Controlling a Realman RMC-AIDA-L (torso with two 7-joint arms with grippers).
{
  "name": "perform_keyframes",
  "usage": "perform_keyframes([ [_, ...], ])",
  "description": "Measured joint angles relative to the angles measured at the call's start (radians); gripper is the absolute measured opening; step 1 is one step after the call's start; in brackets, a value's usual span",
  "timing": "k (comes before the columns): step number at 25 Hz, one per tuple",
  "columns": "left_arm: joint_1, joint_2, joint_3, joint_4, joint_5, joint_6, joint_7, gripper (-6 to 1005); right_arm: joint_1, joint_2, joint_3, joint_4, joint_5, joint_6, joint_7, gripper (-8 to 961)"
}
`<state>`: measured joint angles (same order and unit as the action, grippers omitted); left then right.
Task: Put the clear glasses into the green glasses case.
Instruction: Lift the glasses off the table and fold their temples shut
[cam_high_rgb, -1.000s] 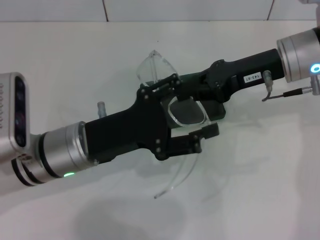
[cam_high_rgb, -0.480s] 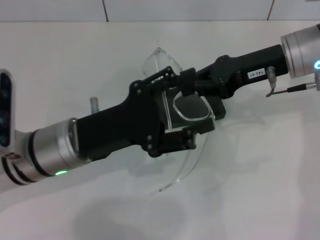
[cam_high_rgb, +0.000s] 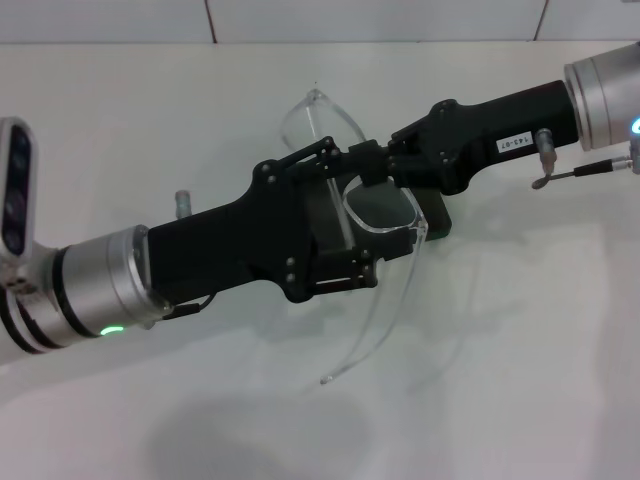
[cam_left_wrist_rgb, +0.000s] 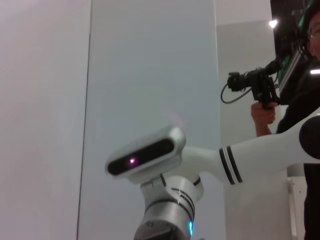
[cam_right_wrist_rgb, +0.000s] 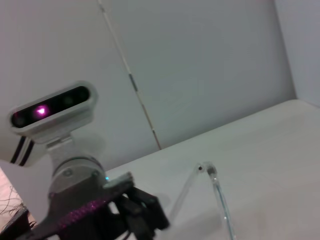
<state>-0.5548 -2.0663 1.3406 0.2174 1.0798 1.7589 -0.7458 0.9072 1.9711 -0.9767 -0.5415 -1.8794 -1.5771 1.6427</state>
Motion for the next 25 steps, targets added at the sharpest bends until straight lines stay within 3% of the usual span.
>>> perform_keyframes([
  [9, -0.028, -0.006, 0.002, 0.0, 0.015, -0.025, -0.007, 832, 0.005, 0.014, -0.006, -0.012, -0.005, -0.035, -0.025, 65],
  [15, -0.029, -0.007, -0.002, 0.001, 0.015, -0.033, -0.008, 832, -0.006, 0.01, -0.002, -0.013, -0.008, -0.031, -0.035, 65],
  [20, 0.028, 0.001, -0.007, 0.06, 0.005, 0.014, -0.008, 832, -0.045, 0.001, 0.035, -0.039, 0.008, 0.001, -0.044, 65],
  [25, 0.124, 0.025, -0.008, 0.123, -0.032, 0.05, -0.007, 833, -0.085, 0.005, 0.201, -0.076, 0.028, -0.003, -0.069, 65],
])
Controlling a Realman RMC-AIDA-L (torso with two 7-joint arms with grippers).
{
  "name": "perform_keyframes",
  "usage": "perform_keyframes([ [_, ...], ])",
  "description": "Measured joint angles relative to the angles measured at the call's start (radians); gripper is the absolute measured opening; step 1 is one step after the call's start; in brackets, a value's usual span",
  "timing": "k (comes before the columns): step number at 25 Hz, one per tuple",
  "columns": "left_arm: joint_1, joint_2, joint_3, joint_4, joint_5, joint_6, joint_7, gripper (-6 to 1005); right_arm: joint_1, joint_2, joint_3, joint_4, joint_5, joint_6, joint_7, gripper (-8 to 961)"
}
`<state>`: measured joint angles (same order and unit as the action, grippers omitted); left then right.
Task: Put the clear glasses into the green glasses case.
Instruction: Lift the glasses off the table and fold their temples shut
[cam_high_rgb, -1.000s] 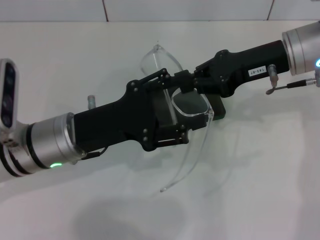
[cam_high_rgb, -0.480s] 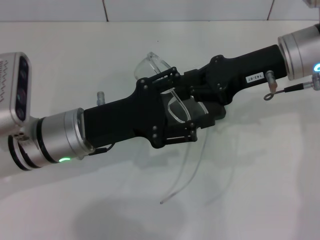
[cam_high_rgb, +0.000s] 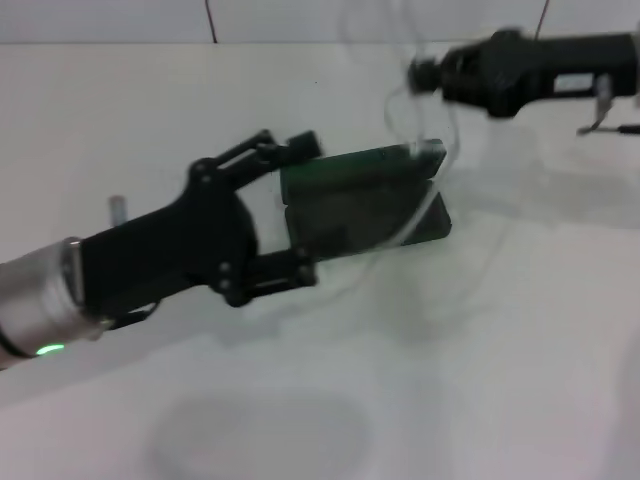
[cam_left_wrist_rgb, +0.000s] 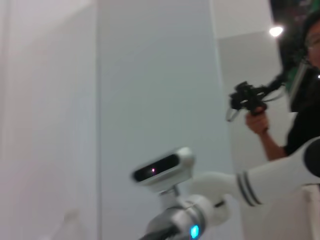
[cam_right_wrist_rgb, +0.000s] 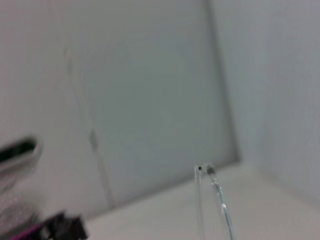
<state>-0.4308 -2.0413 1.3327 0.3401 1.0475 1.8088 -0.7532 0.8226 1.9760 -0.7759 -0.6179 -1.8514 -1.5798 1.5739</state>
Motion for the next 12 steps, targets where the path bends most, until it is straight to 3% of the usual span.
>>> perform_keyframes([
  [6, 0.049, 0.033, -0.022, -0.028, -0.038, -0.03, 0.001, 833, -0.051, -0.03, 0.058, -0.006, 0.207, -0.05, -0.026, 65],
  [9, 0.039, 0.032, -0.02, -0.036, -0.013, -0.058, 0.001, 833, -0.059, -0.026, 0.053, -0.008, 0.268, -0.063, -0.033, 65],
  [12, 0.0, 0.015, -0.017, -0.036, 0.047, -0.071, 0.001, 833, -0.039, -0.011, 0.049, -0.002, 0.272, -0.064, -0.033, 65],
])
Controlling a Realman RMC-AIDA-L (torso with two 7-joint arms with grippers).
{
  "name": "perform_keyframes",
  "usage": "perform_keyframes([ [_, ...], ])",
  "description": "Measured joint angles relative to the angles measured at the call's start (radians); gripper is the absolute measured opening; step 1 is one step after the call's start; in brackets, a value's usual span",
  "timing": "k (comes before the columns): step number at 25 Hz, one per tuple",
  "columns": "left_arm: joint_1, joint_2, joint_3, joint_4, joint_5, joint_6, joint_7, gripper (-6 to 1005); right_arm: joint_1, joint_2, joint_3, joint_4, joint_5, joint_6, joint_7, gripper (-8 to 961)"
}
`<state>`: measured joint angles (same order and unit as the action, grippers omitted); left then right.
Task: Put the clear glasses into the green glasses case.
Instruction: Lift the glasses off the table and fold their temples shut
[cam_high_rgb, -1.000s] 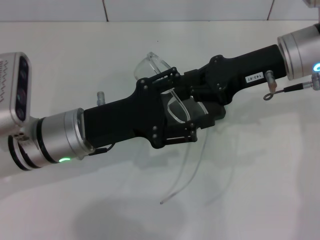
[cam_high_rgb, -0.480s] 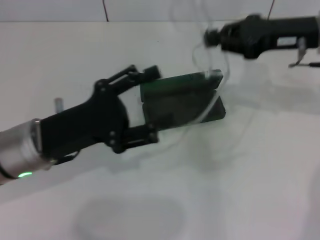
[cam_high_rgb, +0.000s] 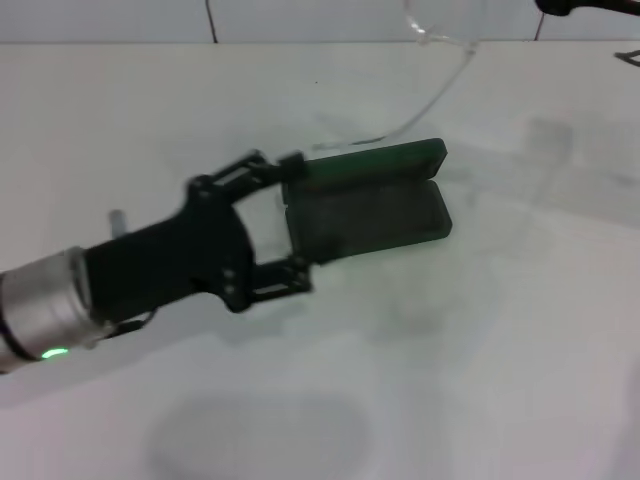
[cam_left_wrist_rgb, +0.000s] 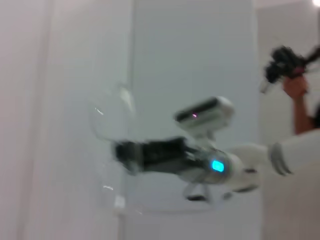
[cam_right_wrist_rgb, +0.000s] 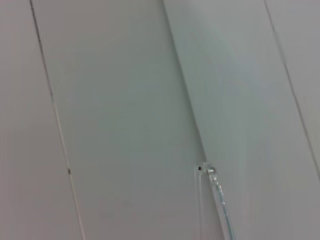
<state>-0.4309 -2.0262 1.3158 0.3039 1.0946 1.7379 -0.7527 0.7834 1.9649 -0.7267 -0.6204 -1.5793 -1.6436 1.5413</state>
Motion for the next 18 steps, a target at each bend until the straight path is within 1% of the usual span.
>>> perform_keyframes([
  [4, -0.067, -0.029, -0.001, -0.002, 0.091, -0.024, -0.004, 833, 0.038, 0.024, -0.021, 0.024, -0.008, 0.002, 0.002, 65],
  [6, -0.093, -0.042, -0.001, -0.003, 0.119, -0.036, -0.007, 833, 0.054, 0.031, -0.07, 0.026, -0.01, 0.018, 0.004, 65],
  [8, -0.11, -0.053, 0.0, 0.0, 0.138, -0.042, -0.008, 833, 0.065, 0.039, -0.14, 0.027, -0.011, 0.049, 0.005, 65],
  [9, -0.114, -0.055, 0.0, 0.002, 0.141, -0.042, -0.008, 833, 0.067, 0.041, -0.158, 0.027, -0.011, 0.057, 0.005, 65],
  [11, -0.118, -0.056, -0.001, 0.007, 0.144, -0.042, -0.008, 833, 0.072, 0.045, -0.237, 0.027, -0.011, 0.103, 0.005, 64],
  [14, -0.115, -0.053, -0.005, 0.01, 0.139, -0.037, -0.009, 833, 0.075, 0.045, -0.327, 0.025, -0.013, 0.149, 0.005, 64],
  [18, -0.107, -0.047, -0.006, 0.011, 0.13, -0.027, -0.01, 834, 0.075, 0.045, -0.369, 0.017, -0.046, 0.193, 0.006, 64],
])
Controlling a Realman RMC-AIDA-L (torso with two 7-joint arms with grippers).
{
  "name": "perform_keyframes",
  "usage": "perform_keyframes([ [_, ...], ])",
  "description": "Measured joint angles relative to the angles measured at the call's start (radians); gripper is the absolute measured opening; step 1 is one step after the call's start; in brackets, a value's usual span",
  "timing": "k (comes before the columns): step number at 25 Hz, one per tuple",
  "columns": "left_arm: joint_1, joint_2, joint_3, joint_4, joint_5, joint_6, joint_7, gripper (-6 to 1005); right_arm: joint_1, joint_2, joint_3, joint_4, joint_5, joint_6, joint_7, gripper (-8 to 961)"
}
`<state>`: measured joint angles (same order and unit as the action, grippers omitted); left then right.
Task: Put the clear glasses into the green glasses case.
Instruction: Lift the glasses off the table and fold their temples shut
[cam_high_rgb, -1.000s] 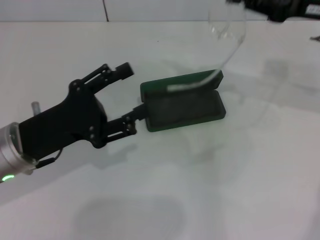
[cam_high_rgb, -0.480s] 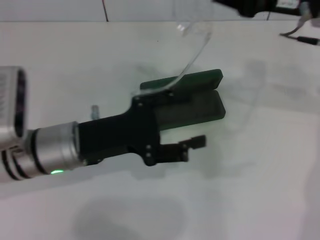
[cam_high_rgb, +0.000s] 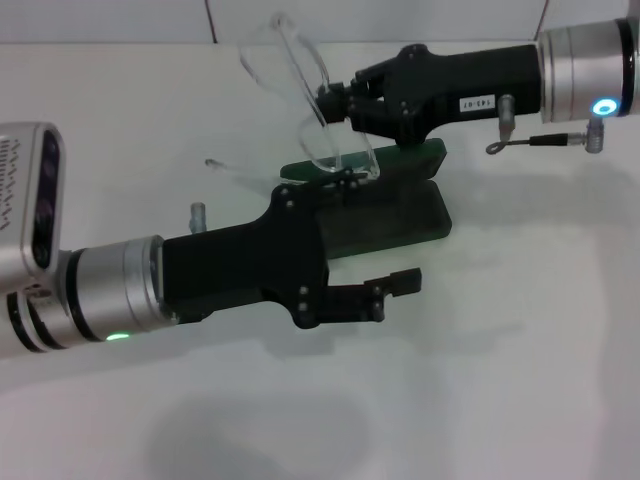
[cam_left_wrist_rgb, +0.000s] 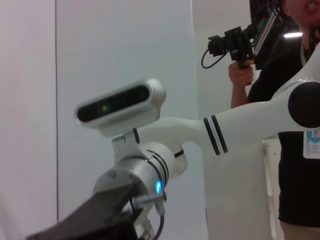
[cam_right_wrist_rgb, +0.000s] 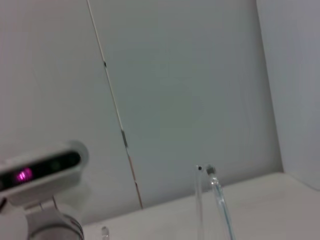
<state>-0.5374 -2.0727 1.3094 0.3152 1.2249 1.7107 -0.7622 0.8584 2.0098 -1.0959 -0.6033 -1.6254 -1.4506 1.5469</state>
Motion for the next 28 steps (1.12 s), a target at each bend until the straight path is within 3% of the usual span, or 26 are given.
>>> perform_keyframes([
  [6, 0.003, 0.009, -0.014, 0.001, -0.008, 0.002, 0.0, 834, 0.003, -0.001, -0.002, 0.0, -0.053, 0.013, -0.001, 64],
  [13, 0.004, 0.024, -0.027, 0.01, -0.013, 0.005, 0.0, 834, 0.003, -0.018, -0.003, 0.007, -0.062, -0.034, 0.008, 64],
  [28, -0.001, 0.022, -0.029, 0.056, -0.013, 0.009, 0.005, 834, 0.024, -0.014, 0.029, 0.01, -0.147, -0.048, 0.051, 64],
])
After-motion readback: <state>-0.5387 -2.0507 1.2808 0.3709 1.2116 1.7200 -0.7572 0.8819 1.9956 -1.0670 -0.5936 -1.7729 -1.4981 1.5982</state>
